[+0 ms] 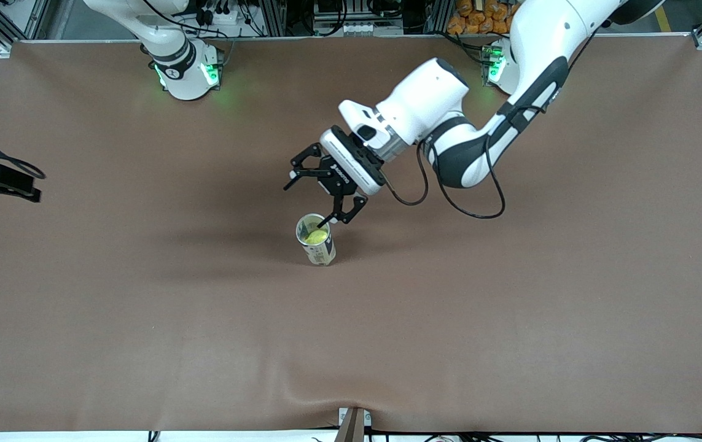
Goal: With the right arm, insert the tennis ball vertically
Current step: 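Open the left gripper and lift it off the upright tube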
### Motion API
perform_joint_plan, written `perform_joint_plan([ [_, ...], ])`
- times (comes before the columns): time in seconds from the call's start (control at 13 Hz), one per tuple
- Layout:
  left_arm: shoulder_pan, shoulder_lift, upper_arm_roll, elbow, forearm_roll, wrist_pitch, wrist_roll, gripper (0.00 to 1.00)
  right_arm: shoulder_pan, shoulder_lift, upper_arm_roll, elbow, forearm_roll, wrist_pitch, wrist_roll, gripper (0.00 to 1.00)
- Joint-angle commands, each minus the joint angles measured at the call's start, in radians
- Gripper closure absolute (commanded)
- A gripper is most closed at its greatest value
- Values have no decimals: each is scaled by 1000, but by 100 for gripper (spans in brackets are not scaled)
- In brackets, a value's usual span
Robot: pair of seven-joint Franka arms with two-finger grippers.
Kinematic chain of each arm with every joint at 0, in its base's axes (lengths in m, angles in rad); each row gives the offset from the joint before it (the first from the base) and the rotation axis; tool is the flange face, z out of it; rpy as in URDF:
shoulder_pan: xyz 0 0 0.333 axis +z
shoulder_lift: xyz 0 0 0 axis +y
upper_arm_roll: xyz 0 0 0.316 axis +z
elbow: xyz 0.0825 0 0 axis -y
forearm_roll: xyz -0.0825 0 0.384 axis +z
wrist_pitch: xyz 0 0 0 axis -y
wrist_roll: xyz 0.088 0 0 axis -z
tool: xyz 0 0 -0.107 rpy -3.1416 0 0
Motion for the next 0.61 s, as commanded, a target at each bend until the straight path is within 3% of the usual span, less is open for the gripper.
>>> perform_joint_plan([
  [0.0, -57, -8, 9, 100, -2, -141, -94, 0, 145, -190, -130, -281, -3, 150, 5, 0],
  [0.15, -85, -9, 9, 147, -20, -253, -129, 0, 135, -259, -135, -366, -3, 204, -2, 0],
  [0.54, -128, -95, 7, 224, -85, -643, -172, 0, 106, -258, -134, -282, -12, 120, 5, 0],
])
